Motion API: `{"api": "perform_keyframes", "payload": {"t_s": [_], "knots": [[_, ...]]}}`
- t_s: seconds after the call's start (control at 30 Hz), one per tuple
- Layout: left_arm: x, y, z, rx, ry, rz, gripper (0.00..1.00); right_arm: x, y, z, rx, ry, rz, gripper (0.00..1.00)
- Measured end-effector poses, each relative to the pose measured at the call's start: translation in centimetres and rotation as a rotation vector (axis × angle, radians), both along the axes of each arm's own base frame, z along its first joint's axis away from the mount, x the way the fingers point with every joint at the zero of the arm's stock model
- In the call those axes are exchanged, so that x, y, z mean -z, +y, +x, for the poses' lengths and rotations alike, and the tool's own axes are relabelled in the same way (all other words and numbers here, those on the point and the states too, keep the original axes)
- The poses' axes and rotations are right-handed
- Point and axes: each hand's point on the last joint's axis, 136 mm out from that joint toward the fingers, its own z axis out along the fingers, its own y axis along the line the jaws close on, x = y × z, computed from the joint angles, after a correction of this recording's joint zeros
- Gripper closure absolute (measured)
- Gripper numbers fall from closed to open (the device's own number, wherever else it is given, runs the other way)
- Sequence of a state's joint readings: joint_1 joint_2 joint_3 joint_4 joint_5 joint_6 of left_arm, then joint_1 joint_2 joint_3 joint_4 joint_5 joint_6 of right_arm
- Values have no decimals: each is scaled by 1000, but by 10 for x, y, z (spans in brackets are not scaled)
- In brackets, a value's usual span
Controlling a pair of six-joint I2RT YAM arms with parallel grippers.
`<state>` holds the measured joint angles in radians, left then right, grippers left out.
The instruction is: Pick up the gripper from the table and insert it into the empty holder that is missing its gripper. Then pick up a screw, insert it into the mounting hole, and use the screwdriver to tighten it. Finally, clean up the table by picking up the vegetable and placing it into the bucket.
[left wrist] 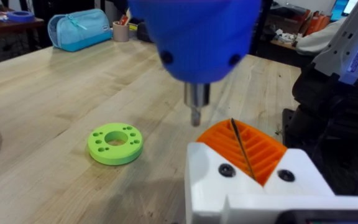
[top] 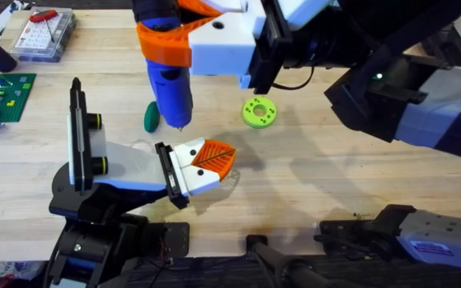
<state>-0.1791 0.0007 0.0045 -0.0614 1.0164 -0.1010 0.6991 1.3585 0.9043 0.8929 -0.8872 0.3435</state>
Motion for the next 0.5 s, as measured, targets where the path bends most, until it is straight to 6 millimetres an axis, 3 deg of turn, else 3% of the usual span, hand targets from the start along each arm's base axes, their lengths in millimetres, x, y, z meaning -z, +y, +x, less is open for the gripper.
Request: {"api": "perform_keyframes", "payload": {"t_s": [0.23, 0.5], "knots": [[1, 0, 0, 0, 10, 1, 989, 17, 4, 5, -1, 50, -42, 932], [1, 0, 0, 0, 10, 1, 989, 19, 4, 6, 1, 63, -49, 932]]}}
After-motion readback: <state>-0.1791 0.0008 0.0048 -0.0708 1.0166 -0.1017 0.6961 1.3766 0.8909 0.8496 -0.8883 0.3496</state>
